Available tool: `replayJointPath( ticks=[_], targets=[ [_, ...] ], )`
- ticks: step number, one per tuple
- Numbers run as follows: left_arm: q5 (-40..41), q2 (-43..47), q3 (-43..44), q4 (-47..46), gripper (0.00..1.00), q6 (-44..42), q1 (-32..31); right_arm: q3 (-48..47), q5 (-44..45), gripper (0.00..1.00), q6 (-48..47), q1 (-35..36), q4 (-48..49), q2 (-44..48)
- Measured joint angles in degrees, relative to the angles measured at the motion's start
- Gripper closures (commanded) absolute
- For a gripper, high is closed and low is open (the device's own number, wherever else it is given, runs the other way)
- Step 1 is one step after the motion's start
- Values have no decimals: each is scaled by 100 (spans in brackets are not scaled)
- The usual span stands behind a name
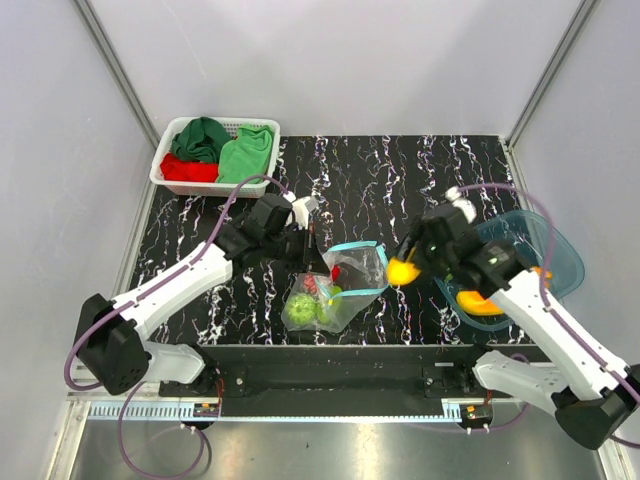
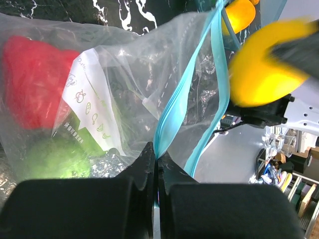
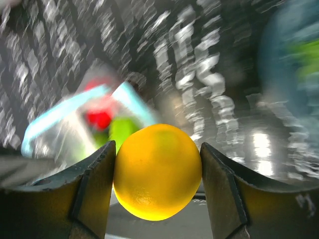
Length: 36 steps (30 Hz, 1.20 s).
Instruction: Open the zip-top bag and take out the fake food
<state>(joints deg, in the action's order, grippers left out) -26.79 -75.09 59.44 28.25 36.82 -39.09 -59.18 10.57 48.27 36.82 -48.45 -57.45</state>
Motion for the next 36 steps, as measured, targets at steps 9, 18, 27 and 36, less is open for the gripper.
replayJointPath(
  ticks=[9, 18, 27, 36],
  targets=[
    [-44, 98, -2, 173, 100, -35, 4, -1515, 1287, 100, -940, -2133, -2168, -649],
    [-50, 153, 4, 184, 100, -37, 4, -1471, 1443, 46, -1696, -3536, -2533, -1757],
    [-57, 262, 11, 188, 100, -59, 4, -1676, 820, 4, -2286, -3650, -2332, -2236],
    [-72, 284, 11, 190, 100, -55, 4, -1495, -452, 7, -2555, -3178, -1985, -1644]
  ],
)
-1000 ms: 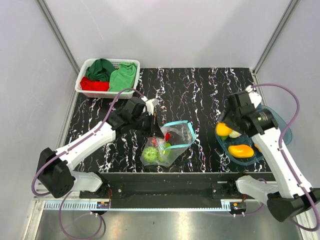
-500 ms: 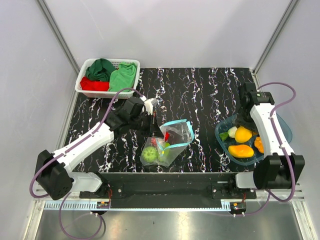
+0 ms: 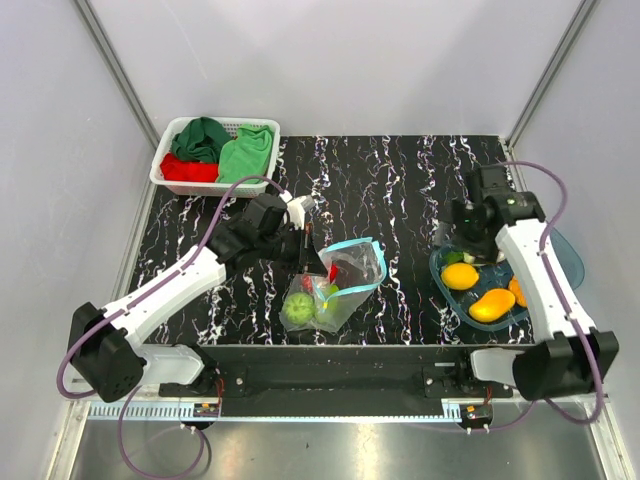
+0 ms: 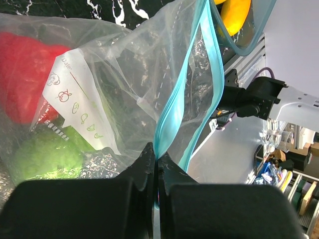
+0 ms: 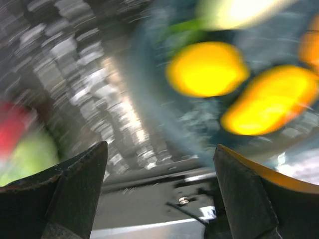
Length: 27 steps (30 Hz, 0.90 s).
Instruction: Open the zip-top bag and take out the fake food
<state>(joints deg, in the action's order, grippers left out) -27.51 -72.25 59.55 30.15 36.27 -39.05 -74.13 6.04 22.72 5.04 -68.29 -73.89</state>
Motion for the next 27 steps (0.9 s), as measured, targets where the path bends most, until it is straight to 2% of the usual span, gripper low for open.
replayJointPath(
  ticks=[5, 6, 7, 10, 12, 13, 14, 16, 18, 27],
  targets=[
    [-63, -2, 0, 0, 100, 22, 0, 24, -1036, 11, 271, 1604, 577, 350],
    [-66, -2, 0, 0, 100, 26, 0, 26, -1246, 14, 468, 2009, 813, 348],
    [-66, -2, 0, -2, 100, 28, 0, 31, -1349, 22, 555, 2179, 951, 334],
    [-76, -13, 2, 0, 100, 61, 0, 55, -1679, 29, 1032, 2688, 1550, 232],
    [-83, -42, 13, 0, 100, 81, 0, 68, -1832, 48, 1305, 2874, 1904, 72],
    [-85, -61, 24, 11, 100, 94, 0, 83, -1921, 54, 1429, 2951, 2098, -39],
    [-83, -79, 42, 15, 100, 109, 0, 111, -1967, 65, 1574, 3018, 2297, -162],
    [-83, -90, 61, 17, 100, 129, 0, 225, -2048, 73, 1851, 3121, 2623, -391],
    [-83, -94, 92, 17, 100, 151, 0, 365, -2076, 78, 2085, 3174, 2806, -564],
    [-26, -219, 363, 17, 100, 278, -216, 997, -2186, 81, 2918, 3200, 3394, -1047]
  ],
)
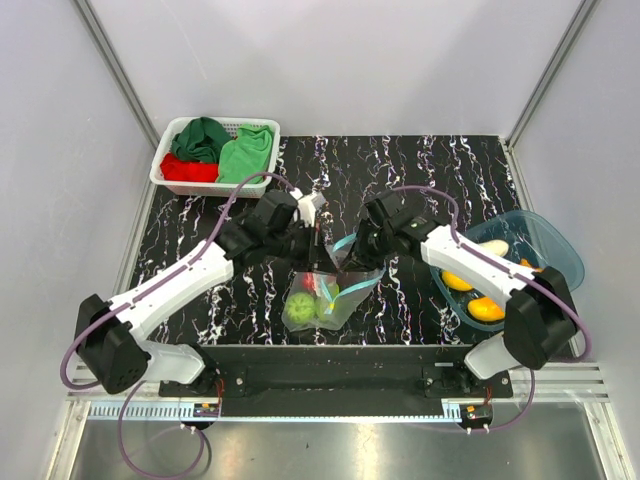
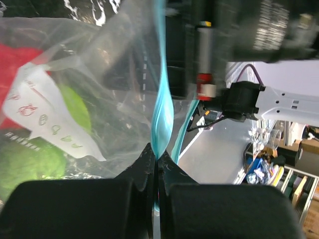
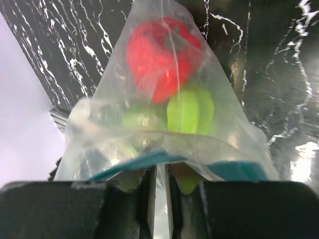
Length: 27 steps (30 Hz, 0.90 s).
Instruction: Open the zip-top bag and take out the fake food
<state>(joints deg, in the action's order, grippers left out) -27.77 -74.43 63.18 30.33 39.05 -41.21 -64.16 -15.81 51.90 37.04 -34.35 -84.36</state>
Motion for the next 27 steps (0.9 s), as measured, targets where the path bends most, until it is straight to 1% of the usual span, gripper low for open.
replayJointPath(
  ticks=[6, 10, 13, 14, 16, 20, 21, 23, 24, 27],
  targets=[
    [59, -643, 466, -35, 100, 76, -238, 490, -140, 79, 455, 57, 741, -262],
    [63, -1104, 835, -74, 100, 153, -315, 848, -151, 76, 579, 59, 1126, -341],
    [66, -1263, 992, -96, 100, 179, -378, 1178, -223, 71, 651, 61, 1550, -426],
    [66, -1305, 1025, -138, 100, 195, -420, 1281, -260, 67, 669, 63, 1685, -466],
    [68, -1349, 1036, -170, 100, 203, -490, 1427, -341, 63, 684, 74, 1917, -575],
    [66, -1414, 1032, -173, 100, 260, -579, 1628, -492, 53, 643, 107, 2350, -758],
    [68, -1416, 1029, -173, 100, 264, -590, 1665, -516, 45, 625, 118, 2413, -787],
    [68, -1419, 1029, -177, 100, 284, -599, 1718, -540, 41, 592, 146, 2476, -828],
    [70, -1419, 1029, -179, 100, 286, -597, 1749, -555, 33, 551, 162, 2511, -839],
    [74, -1419, 970, -219, 100, 302, -599, 1803, -638, 25, 455, 225, 2568, -841]
  ],
)
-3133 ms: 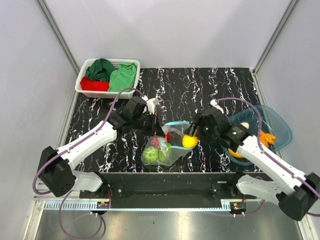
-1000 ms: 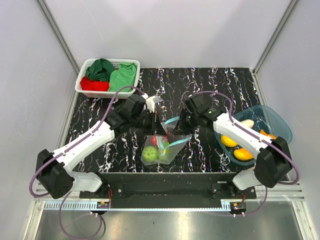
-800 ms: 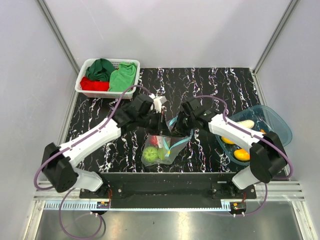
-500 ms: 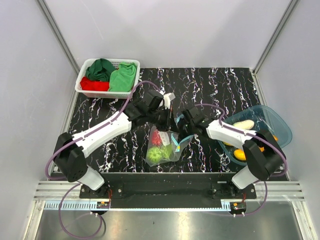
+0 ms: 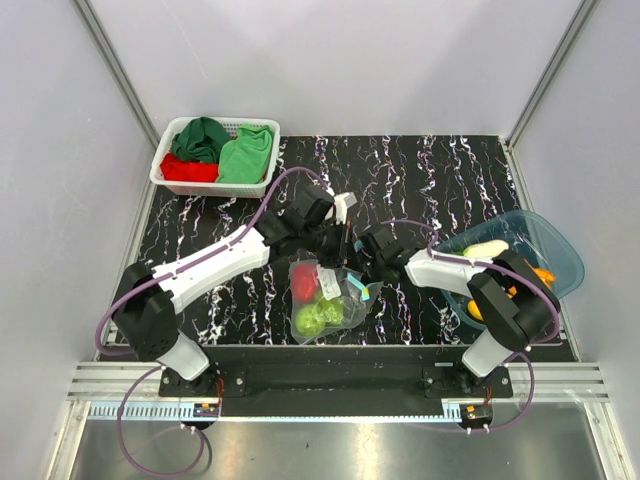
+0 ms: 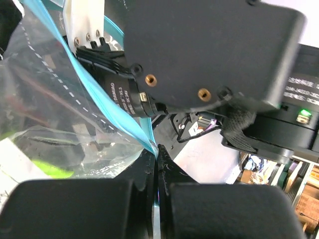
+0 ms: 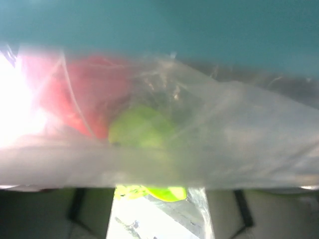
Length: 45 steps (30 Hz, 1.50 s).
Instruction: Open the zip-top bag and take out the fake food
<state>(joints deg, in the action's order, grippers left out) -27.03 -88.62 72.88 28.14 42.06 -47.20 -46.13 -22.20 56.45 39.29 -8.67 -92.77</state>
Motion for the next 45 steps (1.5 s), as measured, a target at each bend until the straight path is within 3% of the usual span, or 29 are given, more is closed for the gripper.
replayJointPath(
  ticks=[4, 9, 13, 15, 20, 23, 33, 40, 45],
  targets=[
    [7, 2, -160, -92, 100, 31, -2, 81, -160, 15, -103, 98, 175, -39],
    [24, 2, -304, -151, 100, 101, -4, 81, -638, 12, -197, 313, 654, -400],
    [24, 7, -446, -240, 100, 166, -4, 81, -811, 35, -275, 468, 977, -568],
    [24, 31, -527, -280, 100, 192, -7, 81, -872, 55, -291, 492, 1069, -675],
    [22, 227, -765, -374, 100, 195, -11, 90, -739, 92, -365, 496, 981, -748],
    [17, 422, -916, -382, 100, 164, 17, 90, -632, 100, -396, 496, 844, -730],
    [-92, 612, -1016, -372, 100, -50, 295, 66, -52, 100, -649, 483, -286, 238],
    [-188, 614, -1016, -369, 100, -170, 302, -74, -144, 44, -1016, 424, -706, 614],
    [-282, 610, -1014, -369, 100, -177, 302, -85, -592, 23, -1259, 424, -595, 361]
  ],
)
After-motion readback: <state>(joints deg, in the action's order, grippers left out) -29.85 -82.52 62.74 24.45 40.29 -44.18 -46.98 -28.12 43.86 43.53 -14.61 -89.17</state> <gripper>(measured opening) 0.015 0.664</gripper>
